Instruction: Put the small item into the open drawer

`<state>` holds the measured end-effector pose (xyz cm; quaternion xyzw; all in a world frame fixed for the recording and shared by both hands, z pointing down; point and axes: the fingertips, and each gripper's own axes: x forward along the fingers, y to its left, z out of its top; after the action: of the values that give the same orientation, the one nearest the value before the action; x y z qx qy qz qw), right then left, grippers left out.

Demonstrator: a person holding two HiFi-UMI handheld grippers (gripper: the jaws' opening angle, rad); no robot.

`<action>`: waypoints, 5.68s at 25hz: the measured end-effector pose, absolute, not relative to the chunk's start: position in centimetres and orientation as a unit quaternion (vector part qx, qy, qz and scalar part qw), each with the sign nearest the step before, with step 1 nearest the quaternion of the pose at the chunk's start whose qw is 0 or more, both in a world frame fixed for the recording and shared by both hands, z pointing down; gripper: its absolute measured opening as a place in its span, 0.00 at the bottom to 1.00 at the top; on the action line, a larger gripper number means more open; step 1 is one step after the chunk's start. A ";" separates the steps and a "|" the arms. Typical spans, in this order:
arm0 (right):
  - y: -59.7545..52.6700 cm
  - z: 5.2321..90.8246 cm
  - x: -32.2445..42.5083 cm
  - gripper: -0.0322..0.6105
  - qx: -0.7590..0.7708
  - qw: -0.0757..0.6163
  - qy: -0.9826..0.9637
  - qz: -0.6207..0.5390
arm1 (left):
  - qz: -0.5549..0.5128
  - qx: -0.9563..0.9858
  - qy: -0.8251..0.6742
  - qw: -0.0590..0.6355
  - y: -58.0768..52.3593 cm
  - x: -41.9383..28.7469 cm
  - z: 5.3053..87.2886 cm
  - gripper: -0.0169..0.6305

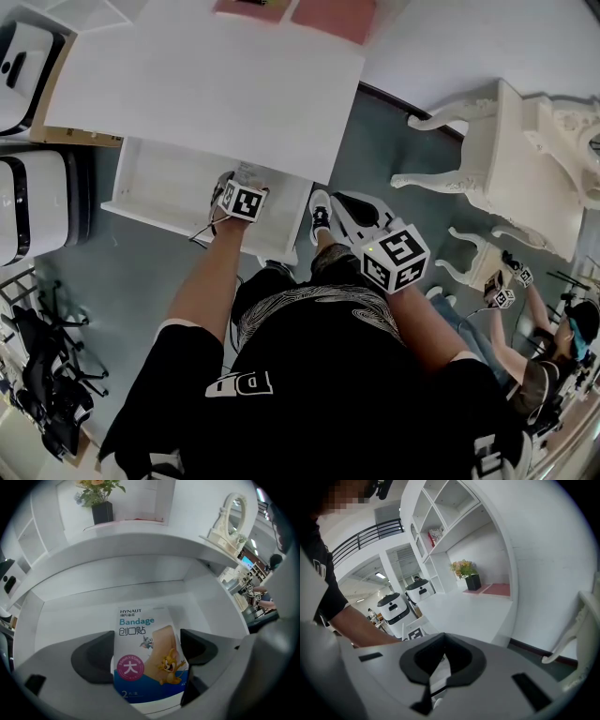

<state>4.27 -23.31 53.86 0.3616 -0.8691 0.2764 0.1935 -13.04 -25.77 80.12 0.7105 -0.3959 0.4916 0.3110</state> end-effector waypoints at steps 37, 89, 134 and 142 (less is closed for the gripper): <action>-23.1 53.8 4.4 0.06 0.364 0.191 -0.870 0.273 | 0.512 0.698 -0.374 0.332 -24.8 -13.7 80.0 0.69; -10.3 44.1 -7.1 0.06 0.330 0.114 -0.917 0.192 | 0.152 0.837 -0.465 0.244 -10.9 -18.0 47.4 0.05; -0.3 42.9 5.8 0.06 0.172 0.119 -0.961 0.181 | 0.116 0.783 -0.561 0.242 1.2 -2.2 42.7 0.05; 0.3 42.0 3.2 0.06 0.196 0.116 -0.960 0.160 | 0.138 0.797 -0.545 0.219 2.3 -5.1 42.2 0.05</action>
<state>3.17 0.34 41.97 0.1962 -0.9604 0.1603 0.1158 -5.05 2.25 42.21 0.7975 -0.5450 0.1378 0.2192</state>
